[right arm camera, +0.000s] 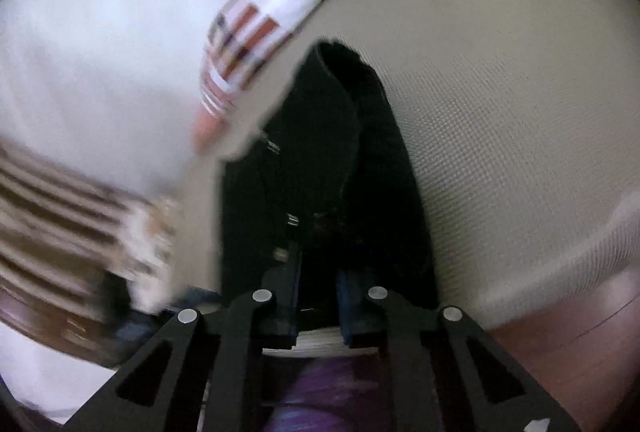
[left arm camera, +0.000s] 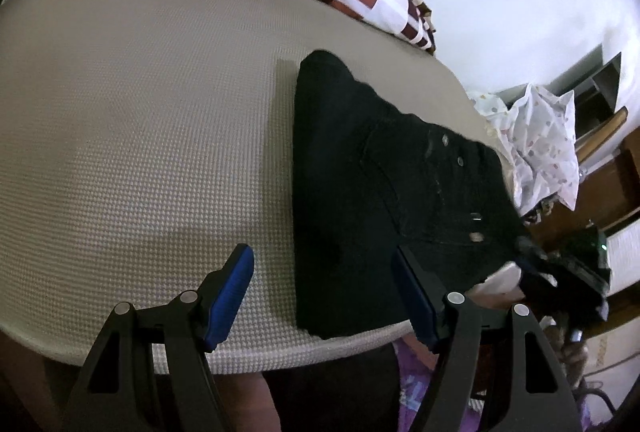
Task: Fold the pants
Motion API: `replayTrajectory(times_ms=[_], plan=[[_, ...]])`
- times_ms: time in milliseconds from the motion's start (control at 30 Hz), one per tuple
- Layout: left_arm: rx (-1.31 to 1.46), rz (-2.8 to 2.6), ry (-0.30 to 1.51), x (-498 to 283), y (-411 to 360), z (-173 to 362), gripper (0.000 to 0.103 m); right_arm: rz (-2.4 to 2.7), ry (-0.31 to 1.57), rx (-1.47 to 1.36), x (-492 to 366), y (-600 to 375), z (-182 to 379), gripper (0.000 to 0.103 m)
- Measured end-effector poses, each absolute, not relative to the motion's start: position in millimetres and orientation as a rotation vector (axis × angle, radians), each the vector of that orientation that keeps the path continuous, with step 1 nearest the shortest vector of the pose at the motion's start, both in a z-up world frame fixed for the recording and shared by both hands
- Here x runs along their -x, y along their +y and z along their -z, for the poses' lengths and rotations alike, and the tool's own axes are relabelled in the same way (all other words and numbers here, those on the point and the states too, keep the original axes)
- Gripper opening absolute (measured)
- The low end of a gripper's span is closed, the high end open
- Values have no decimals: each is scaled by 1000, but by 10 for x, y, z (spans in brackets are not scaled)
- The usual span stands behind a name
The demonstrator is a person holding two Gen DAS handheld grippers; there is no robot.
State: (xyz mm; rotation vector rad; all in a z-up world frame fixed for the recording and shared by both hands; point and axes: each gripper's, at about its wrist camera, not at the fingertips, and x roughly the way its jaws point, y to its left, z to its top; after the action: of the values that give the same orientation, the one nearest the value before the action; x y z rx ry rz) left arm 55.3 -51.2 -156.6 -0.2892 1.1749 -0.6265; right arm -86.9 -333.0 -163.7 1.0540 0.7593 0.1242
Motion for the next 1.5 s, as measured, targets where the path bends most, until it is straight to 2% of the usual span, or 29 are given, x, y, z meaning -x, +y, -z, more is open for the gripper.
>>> replayTrajectory(times_ms=[67,200,267,533,567,633,667,700,867,900,967,1067,1267,1400,1500], plan=[[289,635,1172,-539,-529,1541,73,-136,745,-1054,976,-3342,1559,13],[246,651,1188,-512,-646,1596,76,-119,829,-1216,1073,-3396,2112,12],[221,657,1204,-504,-717,1636,76,-158,789,-1302,1076,-3446,2235,12],[185,669,1219,-521,-886,1684,76,-143,761,-1269,1155,-3586,2098,20],[189,670,1220,-508,-892,1688,76,-142,759,-1259,1183,-3621,2082,24],[185,668,1224,-496,-887,1702,76,-116,779,-1210,1172,-3703,2014,41],[185,668,1230,-496,-889,1711,76,-97,790,-1187,1149,-3735,2000,56],[187,667,1234,-499,-893,1717,76,-96,794,-1174,1118,-3751,2000,60],[198,658,1247,-515,-883,1732,76,-160,852,-1185,913,-3684,2089,60],[198,656,1249,-513,-877,1735,76,-146,855,-1152,878,-3655,2061,57],[196,648,1254,-520,-873,1741,76,-127,894,-1062,815,-3593,1998,28],[196,633,1247,-539,-834,1736,76,-149,900,-1047,774,-3550,1900,26],[253,583,1174,-658,-671,1578,76,-338,755,-1278,810,-3510,1780,23],[252,581,1207,-701,-688,1653,77,-211,858,-1371,960,-3680,2427,20],[229,581,1217,-679,-732,1690,77,-222,849,-1330,966,-3660,2395,20]])
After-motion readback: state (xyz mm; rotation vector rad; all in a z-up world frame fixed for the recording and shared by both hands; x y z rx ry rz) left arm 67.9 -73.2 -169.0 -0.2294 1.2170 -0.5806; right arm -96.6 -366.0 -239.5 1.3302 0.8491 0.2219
